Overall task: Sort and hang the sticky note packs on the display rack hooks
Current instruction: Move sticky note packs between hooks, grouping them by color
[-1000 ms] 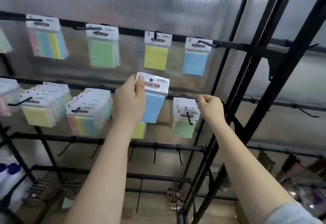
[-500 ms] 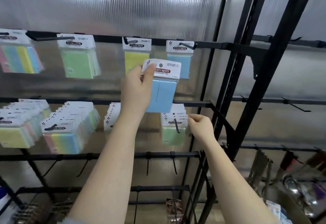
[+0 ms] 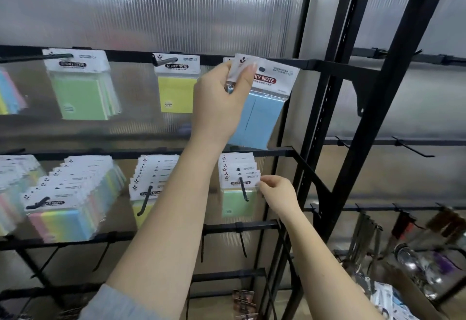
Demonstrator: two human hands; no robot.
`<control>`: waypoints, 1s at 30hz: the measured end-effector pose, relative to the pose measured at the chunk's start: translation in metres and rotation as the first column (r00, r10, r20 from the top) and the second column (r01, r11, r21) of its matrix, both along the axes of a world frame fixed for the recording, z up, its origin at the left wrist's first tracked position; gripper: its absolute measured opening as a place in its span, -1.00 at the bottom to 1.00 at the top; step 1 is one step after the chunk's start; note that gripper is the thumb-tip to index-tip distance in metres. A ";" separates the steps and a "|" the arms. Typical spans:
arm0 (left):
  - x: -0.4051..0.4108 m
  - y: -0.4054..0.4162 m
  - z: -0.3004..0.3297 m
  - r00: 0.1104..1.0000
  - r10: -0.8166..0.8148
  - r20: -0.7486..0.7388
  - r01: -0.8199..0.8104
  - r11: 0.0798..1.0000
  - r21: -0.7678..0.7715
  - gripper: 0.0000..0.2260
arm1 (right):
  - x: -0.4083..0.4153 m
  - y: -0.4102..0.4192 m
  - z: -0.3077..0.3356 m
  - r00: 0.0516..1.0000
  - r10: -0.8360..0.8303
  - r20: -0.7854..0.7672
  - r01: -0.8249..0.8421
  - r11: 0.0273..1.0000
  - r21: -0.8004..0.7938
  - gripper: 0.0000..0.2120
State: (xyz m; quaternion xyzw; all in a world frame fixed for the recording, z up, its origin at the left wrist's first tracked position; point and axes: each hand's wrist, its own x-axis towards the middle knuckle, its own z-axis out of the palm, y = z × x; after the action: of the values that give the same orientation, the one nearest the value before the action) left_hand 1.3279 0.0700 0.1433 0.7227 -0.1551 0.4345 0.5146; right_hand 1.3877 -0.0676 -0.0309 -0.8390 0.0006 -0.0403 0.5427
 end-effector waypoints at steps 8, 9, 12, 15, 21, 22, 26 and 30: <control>0.004 -0.006 0.001 1.000 0.000 0.019 0.001 0.999 -0.036 -0.79 | 0.005 -0.001 -0.001 1.000 0.024 0.013 -0.024 1.000 0.011 -0.80; 0.005 -0.006 0.001 1.000 -0.007 0.026 0.008 0.999 -0.041 -0.76 | 0.005 -0.002 -0.002 1.000 0.024 0.013 -0.025 1.000 0.013 -0.81; 0.006 -0.007 -0.002 0.999 -0.021 0.034 0.022 0.999 -0.050 -0.75 | 0.007 -0.003 -0.003 1.000 0.022 0.015 -0.022 1.000 0.009 -0.83; 0.006 -0.008 -0.003 0.999 -0.024 0.026 0.026 0.998 -0.055 -0.75 | 0.008 -0.003 -0.004 1.000 0.021 0.019 -0.021 0.999 0.028 -0.86; 0.008 -0.010 0.004 1.000 0.004 0.019 -0.002 0.997 -0.071 -0.82 | 0.010 -0.003 -0.006 0.999 0.028 0.020 -0.029 0.999 0.036 -0.87; 0.008 -0.010 0.005 1.000 0.001 0.022 0.000 0.997 -0.073 -0.81 | 0.010 -0.003 -0.006 0.999 0.031 0.024 -0.032 0.999 0.034 -0.86; 0.012 -0.011 0.003 1.000 0.007 0.009 -0.006 0.998 -0.068 -0.79 | 0.009 -0.003 -0.006 0.999 0.031 0.033 -0.032 0.999 0.025 -0.86; 0.023 -0.008 -0.004 1.000 0.019 0.005 -0.019 0.997 -0.075 -0.73 | 0.011 -0.002 -0.006 0.999 0.030 0.036 -0.030 1.000 0.004 -0.84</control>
State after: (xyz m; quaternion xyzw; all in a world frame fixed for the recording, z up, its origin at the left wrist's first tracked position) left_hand 1.3510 0.0617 0.1396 0.7029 -0.1332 0.4471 0.5369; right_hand 1.3986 -0.0701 -0.0374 -0.8368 -0.0217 -0.0472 0.5451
